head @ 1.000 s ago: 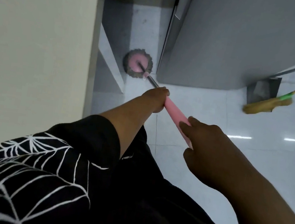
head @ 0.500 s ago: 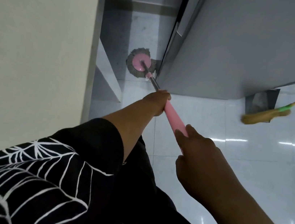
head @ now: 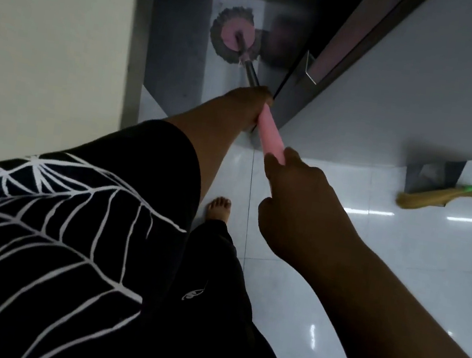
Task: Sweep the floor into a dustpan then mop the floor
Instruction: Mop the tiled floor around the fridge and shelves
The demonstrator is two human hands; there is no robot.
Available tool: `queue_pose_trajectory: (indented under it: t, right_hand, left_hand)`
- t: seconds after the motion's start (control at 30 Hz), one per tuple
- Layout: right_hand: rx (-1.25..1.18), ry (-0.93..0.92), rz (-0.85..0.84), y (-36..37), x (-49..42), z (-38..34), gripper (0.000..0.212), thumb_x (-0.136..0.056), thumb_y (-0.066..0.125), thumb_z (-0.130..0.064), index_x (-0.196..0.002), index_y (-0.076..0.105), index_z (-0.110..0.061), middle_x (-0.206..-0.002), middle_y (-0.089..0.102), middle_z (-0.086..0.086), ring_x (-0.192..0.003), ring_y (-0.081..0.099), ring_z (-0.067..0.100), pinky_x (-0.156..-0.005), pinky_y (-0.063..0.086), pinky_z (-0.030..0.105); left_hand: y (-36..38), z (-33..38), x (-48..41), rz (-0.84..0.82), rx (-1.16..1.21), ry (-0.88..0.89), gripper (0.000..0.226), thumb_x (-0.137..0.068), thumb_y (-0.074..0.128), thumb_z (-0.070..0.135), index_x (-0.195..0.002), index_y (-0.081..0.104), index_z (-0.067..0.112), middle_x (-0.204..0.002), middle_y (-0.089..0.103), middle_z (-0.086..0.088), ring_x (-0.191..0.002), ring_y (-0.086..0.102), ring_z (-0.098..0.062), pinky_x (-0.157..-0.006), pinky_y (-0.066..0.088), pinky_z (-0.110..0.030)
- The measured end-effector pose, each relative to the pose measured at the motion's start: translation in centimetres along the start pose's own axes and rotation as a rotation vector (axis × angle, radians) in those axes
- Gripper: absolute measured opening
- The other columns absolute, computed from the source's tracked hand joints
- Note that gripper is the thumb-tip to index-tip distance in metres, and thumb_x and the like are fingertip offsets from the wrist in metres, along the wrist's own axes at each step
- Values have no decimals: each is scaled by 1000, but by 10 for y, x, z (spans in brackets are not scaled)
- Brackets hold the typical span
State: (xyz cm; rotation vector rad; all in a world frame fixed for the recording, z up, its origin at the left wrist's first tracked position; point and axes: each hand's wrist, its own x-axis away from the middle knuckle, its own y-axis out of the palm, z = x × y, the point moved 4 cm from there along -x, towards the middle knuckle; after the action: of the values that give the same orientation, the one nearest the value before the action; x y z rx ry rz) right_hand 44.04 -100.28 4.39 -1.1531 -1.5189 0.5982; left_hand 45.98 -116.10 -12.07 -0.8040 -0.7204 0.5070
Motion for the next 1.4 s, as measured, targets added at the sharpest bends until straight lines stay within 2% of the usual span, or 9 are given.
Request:
queue_pose_trajectory:
  t: [0.07, 0.17, 0.33, 0.53, 0.77, 0.93, 1.17, 1.3, 1.4]
  right_hand:
    - [1, -3, -37, 5, 13, 3, 52, -90, 54, -20, -138, 38, -10, -136, 46, 13, -85, 56, 20, -83, 48, 25]
    - [-1, -17, -51, 9, 44, 10, 46, -88, 52, -16, -133, 43, -11, -131, 47, 12, -68, 41, 15, -72, 42, 22]
    - [-23, -18, -89, 22, 140, 23, 45, -90, 53, -22, -134, 45, -16, -134, 48, 8, -82, 55, 17, -88, 48, 26]
    - [-8, -56, -149, 51, 287, 49, 36, -88, 53, -17, -123, 49, -20, -120, 52, 0, -74, 52, 11, -75, 46, 17]
    - [24, -18, -212, 51, 405, 84, 45, -85, 53, -17, -129, 49, -26, -130, 52, -3, -98, 61, 17, -85, 51, 24]
    - [77, -51, -208, 55, 400, 81, 50, -88, 50, -21, -137, 41, -28, -142, 43, -3, -94, 62, 13, -80, 45, 18]
    - [70, -61, -164, 51, 329, 98, 49, -87, 54, -21, -135, 44, -24, -144, 42, 2, -93, 63, 19, -82, 48, 24]
    - [73, -26, -185, 48, 295, 125, 75, -81, 71, -34, -144, 31, -26, -155, 26, 6, -112, 60, 23, -93, 48, 30]
    - [71, 6, -146, 43, 284, 148, 73, -79, 72, -21, -142, 35, -22, -146, 37, 13, -101, 63, 27, -81, 52, 30]
  left_hand:
    - [3, 3, 7, -65, 68, -103, 21, -101, 44, 25, -114, 55, 13, -115, 55, -9, -100, 54, -20, -82, 45, -26]
    - [16, 16, 28, -145, 81, -155, 33, -93, 56, 9, -125, 53, 7, -131, 54, -13, -115, 56, -27, -88, 41, -27]
    - [68, 61, 99, -161, 51, -110, 31, -87, 61, 5, -116, 52, 11, -114, 57, -14, -103, 60, -30, -81, 43, -33]
    - [144, 131, 211, -179, -51, -15, 44, -86, 55, 1, -128, 51, 15, -136, 48, -6, -118, 54, -27, -97, 44, -35]
    - [207, 201, 291, -200, -61, 37, 37, -85, 55, 8, -121, 54, 18, -123, 52, -4, -106, 56, -24, -85, 47, -35]
    - [209, 196, 287, -180, -69, 28, 44, -86, 56, 6, -128, 51, 16, -129, 51, -4, -111, 56, -25, -90, 47, -36]
    - [186, 161, 222, -177, -88, -1, 40, -91, 55, 14, -131, 51, 18, -134, 50, -1, -118, 54, -24, -97, 47, -42]
    - [175, 150, 185, -198, -87, -80, 55, -92, 60, 24, -143, 40, 16, -147, 43, -5, -127, 49, -28, -104, 43, -42]
    - [171, 159, 166, -214, -127, -74, 37, -91, 62, 25, -125, 50, 14, -130, 53, -8, -113, 57, -30, -93, 49, -41]
